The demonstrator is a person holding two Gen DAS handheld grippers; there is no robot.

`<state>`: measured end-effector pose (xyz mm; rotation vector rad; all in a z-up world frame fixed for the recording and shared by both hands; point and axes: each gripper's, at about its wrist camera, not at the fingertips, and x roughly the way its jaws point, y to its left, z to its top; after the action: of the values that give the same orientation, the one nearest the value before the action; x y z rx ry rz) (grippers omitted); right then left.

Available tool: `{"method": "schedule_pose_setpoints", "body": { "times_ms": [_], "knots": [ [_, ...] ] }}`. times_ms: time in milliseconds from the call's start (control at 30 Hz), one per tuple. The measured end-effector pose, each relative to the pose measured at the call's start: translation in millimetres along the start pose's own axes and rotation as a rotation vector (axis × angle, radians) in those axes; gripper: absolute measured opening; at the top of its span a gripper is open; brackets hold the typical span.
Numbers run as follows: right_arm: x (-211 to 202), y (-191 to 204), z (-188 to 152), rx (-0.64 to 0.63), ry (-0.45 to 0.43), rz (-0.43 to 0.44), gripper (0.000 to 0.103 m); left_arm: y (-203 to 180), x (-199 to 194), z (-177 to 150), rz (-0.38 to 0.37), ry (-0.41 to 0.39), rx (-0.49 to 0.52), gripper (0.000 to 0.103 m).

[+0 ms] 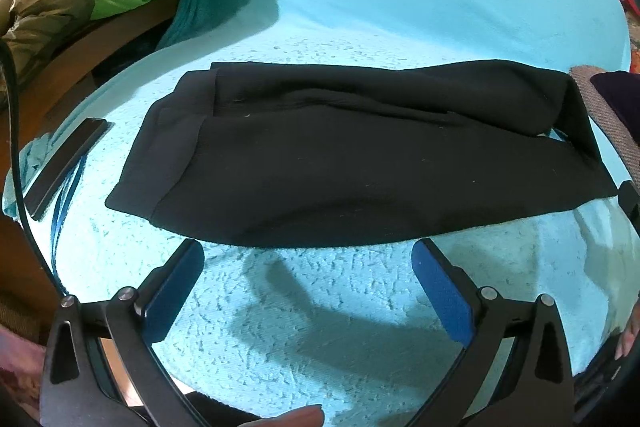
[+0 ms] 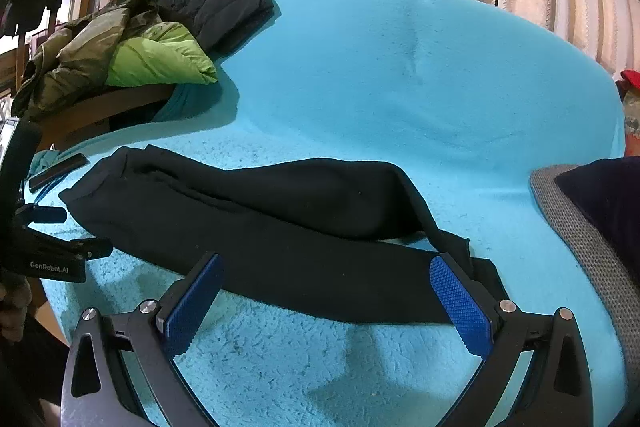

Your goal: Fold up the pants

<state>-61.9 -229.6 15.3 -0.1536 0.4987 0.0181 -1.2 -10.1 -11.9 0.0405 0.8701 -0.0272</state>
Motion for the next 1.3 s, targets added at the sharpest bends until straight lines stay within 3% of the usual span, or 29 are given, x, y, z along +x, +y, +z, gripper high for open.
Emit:
{"method": "schedule_pose_setpoints", "body": {
  "times_ms": [267,733,1100,1300],
  "knots": [
    [5,0,0,0.011,0.021,-0.015,0.103,-3,1,1,0.002,0.005,0.003,0.103],
    [22,-51,-8,0.273,0.120,-0.060,0.103,-1,1,0,0.018,0.002,0.000,0.103],
    [16,-57,-10,0.269,0.138,-0.074,0.103,-6,2,0,-0.008,0.007,0.002,0.103],
    [9,-81,-21,0.301,0.155,-0.105,0.103,-18,1,0,-0.042,0.008,0.018,0.103]
  ]
}}
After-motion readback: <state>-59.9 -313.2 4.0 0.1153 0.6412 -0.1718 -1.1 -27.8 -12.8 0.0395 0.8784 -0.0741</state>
